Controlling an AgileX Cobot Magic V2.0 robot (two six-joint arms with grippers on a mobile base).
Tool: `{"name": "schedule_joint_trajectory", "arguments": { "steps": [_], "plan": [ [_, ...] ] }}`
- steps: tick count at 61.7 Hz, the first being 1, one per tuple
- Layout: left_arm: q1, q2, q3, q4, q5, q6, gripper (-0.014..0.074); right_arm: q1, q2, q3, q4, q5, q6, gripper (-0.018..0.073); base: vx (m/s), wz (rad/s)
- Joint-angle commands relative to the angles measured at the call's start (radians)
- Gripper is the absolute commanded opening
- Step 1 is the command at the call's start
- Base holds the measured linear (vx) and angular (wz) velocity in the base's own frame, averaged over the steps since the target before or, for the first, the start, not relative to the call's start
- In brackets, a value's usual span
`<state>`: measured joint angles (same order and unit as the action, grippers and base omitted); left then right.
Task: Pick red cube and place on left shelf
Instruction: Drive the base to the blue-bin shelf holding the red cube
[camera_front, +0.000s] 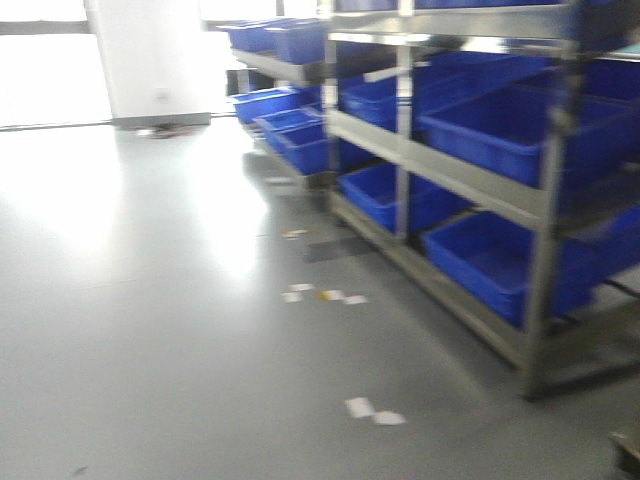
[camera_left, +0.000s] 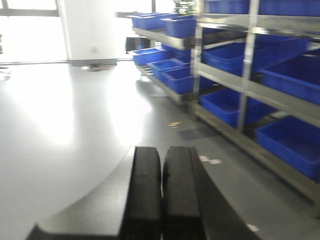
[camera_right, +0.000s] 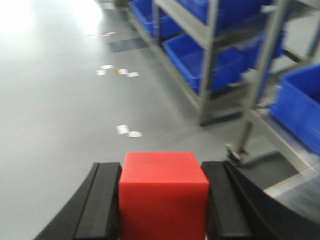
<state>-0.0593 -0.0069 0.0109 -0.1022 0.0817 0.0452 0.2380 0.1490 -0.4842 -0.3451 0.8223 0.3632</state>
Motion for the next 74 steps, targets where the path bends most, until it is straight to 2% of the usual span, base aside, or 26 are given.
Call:
{"name": "schedule_joint_trajectory", "arguments": {
  "steps": [1,26,44,74],
  "plan": [
    [-0.001,-0.014,0.024,-0.002,-0.09,-0.005,0.0102,-0.006,0.013,-0.026,-0.034,-0.074,-0.008,0.0183,-0.04,0.76],
    [-0.001,-0.014,0.024,-0.002,-0.09,-0.005,0.0102,-0.006,0.013,-0.026,-0.035,-0.073,-0.008,0.0183,0.06,0.81],
    [-0.001,-0.014,0.024,-0.002,-0.09,-0.005,0.0102,-0.006,0.013,-0.026,-0.035,-0.073,-0.008,0.0183,0.22,0.28],
    [-0.001,-0.014,0.024,-0.002,-0.09,-0.005,0.0102,-0.006,0.013,-0.026,-0.035,-0.073,-0.008,0.0183,0.41,0.04]
  ]
}}
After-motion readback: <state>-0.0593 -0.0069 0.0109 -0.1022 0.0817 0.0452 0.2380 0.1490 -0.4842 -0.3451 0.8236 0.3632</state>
